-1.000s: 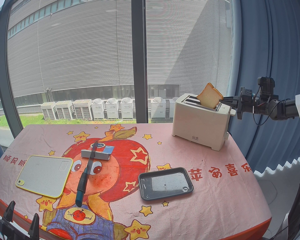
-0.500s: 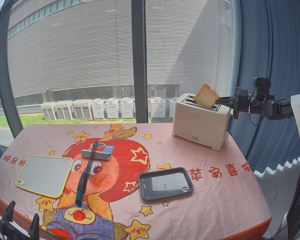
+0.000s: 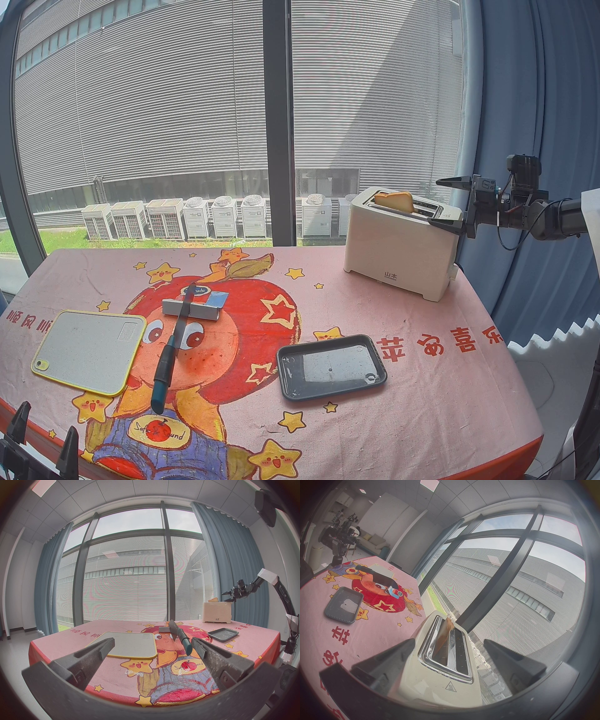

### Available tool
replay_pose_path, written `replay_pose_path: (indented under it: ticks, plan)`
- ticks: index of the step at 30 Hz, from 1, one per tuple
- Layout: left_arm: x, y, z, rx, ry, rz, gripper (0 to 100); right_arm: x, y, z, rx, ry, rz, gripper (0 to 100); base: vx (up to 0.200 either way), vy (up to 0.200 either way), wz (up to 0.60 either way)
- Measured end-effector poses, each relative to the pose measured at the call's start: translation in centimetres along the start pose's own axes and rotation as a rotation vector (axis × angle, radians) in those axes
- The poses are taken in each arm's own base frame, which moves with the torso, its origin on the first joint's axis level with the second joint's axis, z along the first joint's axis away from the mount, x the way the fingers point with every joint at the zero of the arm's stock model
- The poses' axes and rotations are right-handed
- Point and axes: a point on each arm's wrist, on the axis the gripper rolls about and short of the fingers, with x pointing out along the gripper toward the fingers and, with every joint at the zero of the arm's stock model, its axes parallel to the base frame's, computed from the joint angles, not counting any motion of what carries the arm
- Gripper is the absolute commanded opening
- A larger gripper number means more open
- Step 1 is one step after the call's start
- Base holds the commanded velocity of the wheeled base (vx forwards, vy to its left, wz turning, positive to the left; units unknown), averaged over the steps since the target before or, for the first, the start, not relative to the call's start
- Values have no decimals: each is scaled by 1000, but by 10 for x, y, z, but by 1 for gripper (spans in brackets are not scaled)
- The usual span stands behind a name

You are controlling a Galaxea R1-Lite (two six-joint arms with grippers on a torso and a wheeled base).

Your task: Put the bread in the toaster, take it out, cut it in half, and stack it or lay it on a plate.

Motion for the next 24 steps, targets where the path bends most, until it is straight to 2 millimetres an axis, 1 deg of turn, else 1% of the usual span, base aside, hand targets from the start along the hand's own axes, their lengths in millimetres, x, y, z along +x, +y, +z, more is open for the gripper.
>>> replay_pose_path:
  ticks: [9,14,20,24]
  plan:
    - [0,0,0,0,0,0,100,-6,-2,0,10,4,-10,100,0,0,0]
    - [0,0,0,0,-1,-1,100,-9,-1,4,24,3,-10,100,0,0,0]
    - [0,0,0,0,-1,-1,100,-17,11,9,105,14,5,100,0,0,0]
    - [0,0,0,0,-1,-1,100,-29,25,14,156,35,15,100,0,0,0]
